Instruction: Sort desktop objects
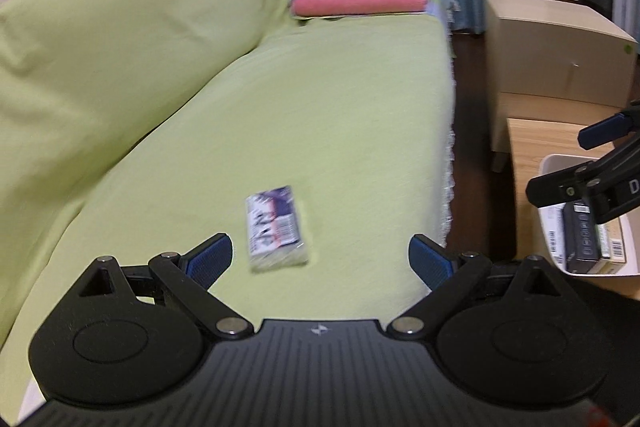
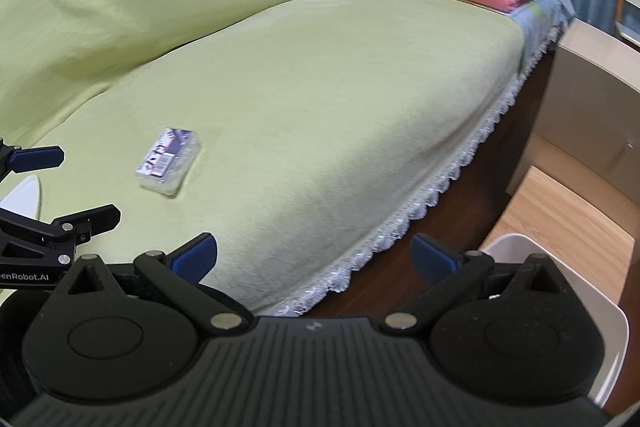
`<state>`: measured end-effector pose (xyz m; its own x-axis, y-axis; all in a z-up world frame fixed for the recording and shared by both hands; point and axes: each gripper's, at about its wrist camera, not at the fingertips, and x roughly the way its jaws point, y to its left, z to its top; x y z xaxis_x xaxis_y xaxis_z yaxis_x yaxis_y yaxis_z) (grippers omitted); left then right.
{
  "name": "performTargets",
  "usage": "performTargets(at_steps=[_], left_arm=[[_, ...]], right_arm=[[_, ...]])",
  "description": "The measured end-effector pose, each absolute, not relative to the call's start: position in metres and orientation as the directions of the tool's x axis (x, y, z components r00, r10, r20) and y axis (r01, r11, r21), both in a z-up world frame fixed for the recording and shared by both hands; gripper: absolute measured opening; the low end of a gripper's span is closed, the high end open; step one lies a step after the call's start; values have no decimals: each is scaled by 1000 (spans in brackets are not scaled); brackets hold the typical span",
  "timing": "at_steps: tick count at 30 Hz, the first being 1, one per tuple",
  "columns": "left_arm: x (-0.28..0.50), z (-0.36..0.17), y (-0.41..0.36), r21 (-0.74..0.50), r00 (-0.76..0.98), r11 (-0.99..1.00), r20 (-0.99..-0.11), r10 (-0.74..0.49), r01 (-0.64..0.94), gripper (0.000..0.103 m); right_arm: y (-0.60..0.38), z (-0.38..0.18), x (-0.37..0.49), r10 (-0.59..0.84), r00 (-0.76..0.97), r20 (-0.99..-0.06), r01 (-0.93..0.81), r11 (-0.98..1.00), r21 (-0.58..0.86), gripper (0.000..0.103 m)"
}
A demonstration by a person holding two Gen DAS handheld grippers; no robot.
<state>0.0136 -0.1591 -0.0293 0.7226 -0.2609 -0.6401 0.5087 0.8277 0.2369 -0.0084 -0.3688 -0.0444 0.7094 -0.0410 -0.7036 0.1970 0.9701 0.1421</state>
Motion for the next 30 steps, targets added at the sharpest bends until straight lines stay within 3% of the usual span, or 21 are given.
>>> performTargets(at_steps=[15, 30], left_arm=[[26, -36, -99, 221, 748, 902, -647, -149, 371, 96], [47, -50, -81, 219, 732, 928, -676, -79, 302, 96]], right_arm=[[-320, -37, 36, 45, 729, -683, 53, 991, 122, 102], [-280, -38, 108, 136, 700, -701, -283, 954, -97, 102]])
